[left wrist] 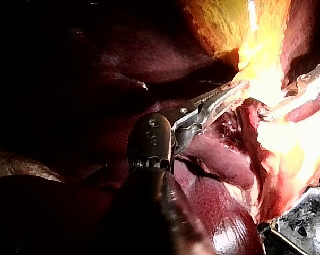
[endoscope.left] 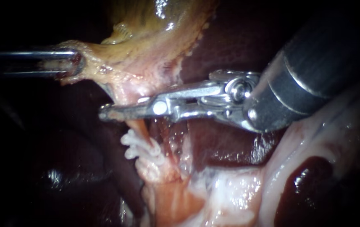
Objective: Going back third clip left tube
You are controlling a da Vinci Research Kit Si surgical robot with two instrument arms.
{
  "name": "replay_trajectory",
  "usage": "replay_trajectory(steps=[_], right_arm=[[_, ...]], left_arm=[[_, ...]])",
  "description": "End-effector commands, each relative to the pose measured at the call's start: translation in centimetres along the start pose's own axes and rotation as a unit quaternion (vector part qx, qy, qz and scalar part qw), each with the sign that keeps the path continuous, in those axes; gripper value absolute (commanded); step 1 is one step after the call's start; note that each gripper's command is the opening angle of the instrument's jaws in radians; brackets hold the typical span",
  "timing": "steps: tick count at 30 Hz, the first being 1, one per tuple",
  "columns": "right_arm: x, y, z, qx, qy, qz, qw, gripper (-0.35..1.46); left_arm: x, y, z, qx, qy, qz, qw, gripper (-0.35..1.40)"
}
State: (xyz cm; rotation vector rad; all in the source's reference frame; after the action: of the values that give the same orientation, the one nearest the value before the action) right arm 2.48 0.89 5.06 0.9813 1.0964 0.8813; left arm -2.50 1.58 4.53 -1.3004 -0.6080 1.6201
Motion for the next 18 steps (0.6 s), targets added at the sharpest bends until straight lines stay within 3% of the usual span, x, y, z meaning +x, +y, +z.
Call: replay_trajectory(steps=[1, 2, 5, 6, 13, 18], right_arm=[[0.01, -0.01, 0.0, 0.005, -0.003, 0.0, 1.0, -0.35], [0.01, 0.0, 0.01, 0.013, -0.01, 0.0, 0.9999, -0.31], [0.0, 0.04, 0.05, 0.028, -0.006, -0.018, 0.9994, 0.27], [-0.01, 0.06, 0.07, 0.028, -0.006, -0.019, 0.9994, 0.36], [-0.22, 0.46, 0.17, 0.023, -0.006, -0.069, 0.9974, 0.48], [-0.35, 0.73, 0.1, 0.024, -0.008, -0.132, 0.9909, 0.49]], left_arm=[[0.0, 0.0, 0.0, 0.0, 0.0, 0.0, 1.0, -0.35], [0.0, 0.0, 0.0, 0.0, 0.0, 0.0, 1.0, -0.35], [0.0, 0.0, 0.01, 0.0, 0.0, 0.0, 1.0, -0.35], [0.0, 0.0, 0.01, 0.0, 0.0, 0.0, 1.0, -0.35], [-0.01, 0.0, 0.02, 0.001, 0.0, 0.001, 1.0, -0.35], [-0.01, 0.0, 0.02, 0.001, 0.0, 0.001, 1.0, -0.35]])
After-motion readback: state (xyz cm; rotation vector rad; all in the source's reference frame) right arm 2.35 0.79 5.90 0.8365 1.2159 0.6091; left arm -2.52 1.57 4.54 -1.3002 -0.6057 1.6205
